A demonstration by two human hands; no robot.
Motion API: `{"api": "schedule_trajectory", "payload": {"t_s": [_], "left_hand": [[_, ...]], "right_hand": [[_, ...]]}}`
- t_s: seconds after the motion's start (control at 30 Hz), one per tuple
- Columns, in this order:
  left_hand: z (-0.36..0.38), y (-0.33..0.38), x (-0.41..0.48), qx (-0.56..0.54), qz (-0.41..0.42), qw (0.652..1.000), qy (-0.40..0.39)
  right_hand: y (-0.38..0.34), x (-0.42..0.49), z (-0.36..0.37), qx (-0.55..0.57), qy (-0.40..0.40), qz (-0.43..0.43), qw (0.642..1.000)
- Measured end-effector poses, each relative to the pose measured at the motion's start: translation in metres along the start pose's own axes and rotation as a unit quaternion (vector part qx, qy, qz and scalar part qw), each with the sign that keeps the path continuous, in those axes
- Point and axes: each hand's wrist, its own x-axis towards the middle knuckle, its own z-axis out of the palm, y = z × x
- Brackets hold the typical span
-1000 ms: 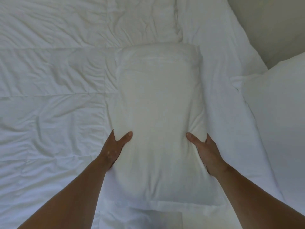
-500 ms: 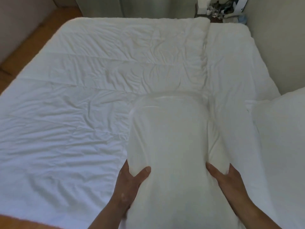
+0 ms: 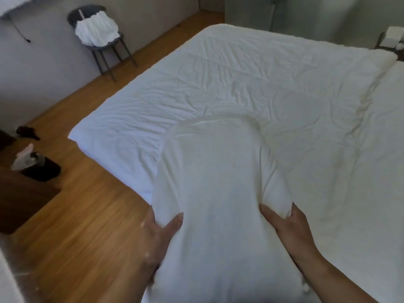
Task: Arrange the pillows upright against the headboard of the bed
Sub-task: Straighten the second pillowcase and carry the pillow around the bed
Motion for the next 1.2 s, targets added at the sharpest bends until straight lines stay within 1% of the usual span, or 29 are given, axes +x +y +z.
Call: {"api": "schedule_trajectory", "payload": {"t_s": [0.13, 0.27, 0.57, 0.73, 1.0, 1.2], "left_hand": [[-0.059, -0.025, -0.006, -0.026, -0.022, 0.998, 0.046], [-0.122, -0.048, 0.000, -0.051, -0.036, 0.995, 0.078], [-0.309, -0.104, 0.055, -0.078, -0.050, 0.984, 0.154], [-0.385, -0.121, 0.090, -0.092, -0.078, 0.973, 0.197], [-0.484, -0.133, 0.206, -0.093, -0.097, 0.962, 0.236], [-0.562, -0.120, 0.322, -0.085, -0.119, 0.951, 0.273]], "right_hand": [[-0.016, -0.006, 0.055, -0.041, -0.051, -0.016, 0.998], [-0.028, -0.013, 0.128, -0.071, -0.091, -0.026, 0.993], [-0.044, -0.031, 0.347, -0.105, -0.167, -0.036, 0.980], [-0.066, -0.029, 0.452, -0.122, -0.212, -0.050, 0.968], [-0.097, 0.024, 0.615, -0.133, -0.246, -0.060, 0.958], [-0.151, 0.090, 0.752, -0.141, -0.290, -0.062, 0.944]]}}
